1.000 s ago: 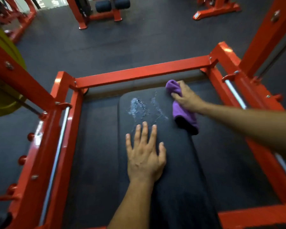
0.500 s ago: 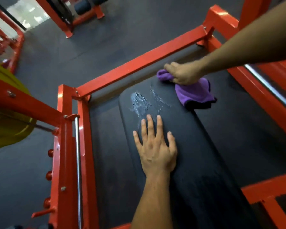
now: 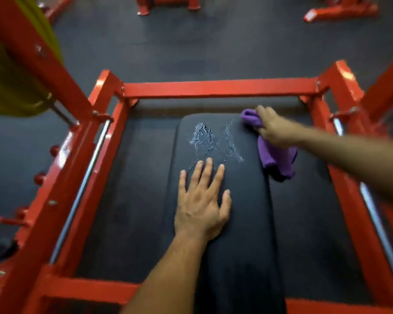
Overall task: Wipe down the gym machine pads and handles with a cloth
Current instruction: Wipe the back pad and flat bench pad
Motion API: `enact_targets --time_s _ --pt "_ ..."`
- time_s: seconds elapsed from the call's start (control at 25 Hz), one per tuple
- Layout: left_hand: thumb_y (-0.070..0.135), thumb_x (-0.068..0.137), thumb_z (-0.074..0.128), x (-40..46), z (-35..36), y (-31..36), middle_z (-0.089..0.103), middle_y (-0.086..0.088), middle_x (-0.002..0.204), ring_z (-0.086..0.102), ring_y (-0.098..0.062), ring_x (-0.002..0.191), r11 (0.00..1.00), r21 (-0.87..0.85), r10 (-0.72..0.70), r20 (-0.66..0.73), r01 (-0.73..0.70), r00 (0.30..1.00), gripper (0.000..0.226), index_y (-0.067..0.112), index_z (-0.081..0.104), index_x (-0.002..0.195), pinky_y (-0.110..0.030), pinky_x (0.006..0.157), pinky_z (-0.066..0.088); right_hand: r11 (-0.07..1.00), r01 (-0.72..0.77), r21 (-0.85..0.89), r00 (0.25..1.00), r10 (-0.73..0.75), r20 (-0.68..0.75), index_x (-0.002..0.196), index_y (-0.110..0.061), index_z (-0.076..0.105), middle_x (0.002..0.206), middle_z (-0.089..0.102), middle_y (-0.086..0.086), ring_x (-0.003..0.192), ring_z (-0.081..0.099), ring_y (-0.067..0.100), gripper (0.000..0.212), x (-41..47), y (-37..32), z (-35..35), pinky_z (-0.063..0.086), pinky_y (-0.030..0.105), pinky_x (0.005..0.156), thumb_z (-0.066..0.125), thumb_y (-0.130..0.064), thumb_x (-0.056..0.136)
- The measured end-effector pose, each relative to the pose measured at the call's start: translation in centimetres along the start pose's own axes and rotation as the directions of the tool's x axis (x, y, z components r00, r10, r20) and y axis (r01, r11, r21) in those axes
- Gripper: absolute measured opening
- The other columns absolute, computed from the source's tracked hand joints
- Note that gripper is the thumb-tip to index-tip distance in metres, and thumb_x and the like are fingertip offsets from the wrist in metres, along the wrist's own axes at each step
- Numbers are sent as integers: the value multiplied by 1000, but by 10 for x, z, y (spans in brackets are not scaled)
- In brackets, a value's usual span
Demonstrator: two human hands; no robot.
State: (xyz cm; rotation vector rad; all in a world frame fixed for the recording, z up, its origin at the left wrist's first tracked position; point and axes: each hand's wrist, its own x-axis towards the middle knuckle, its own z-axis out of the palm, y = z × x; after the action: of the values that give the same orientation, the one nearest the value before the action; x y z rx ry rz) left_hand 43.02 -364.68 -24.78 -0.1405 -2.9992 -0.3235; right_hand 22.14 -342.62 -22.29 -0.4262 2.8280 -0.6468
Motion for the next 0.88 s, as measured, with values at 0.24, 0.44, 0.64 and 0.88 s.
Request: enact_targets --time_s 0.24,0.44,0.64,0.88 --pt "53 99 33 -3 5 -3 30 1 168 23 -18 157 1000 -16 5 -52 -6 999 65 30 38 159 -53 127 11 946 -81 313 951 167 -260 134 -15 52 129 48 13 115 53 24 38 -44 -12 34 33 21 91 49 -5 98" --pt "53 99 32 -3 3 -2 29 0 169 21 -19 157 1000 -7 3 -23 -3 1000 65 30 37 159 -53 127 10 805 -89 586 902 314 -295 135 -27 54 126 59 -3 112 55 10 41 -74 -16 51 39 15 88 57 -13 97" --pt "52 99 30 -1 0 -2 26 0 169 19 -19 158 1000 -21 7 -6 -7 1000 66 29 36 160 -54 127 10 664 -208 718 901 415 -122 130 -28 56 116 67 -6 104 62 12 31 -131 -13 70 47 14 81 55 -16 101" --pt "51 99 33 -2 1 -2 30 0 168 23 -19 157 1000 -5 16 -37 -16 999 64 28 39 158 -56 126 16 767 -78 637 892 339 -298 129 -31 55 123 63 -3 109 58 8 33 -85 -11 39 44 25 94 58 -22 98"
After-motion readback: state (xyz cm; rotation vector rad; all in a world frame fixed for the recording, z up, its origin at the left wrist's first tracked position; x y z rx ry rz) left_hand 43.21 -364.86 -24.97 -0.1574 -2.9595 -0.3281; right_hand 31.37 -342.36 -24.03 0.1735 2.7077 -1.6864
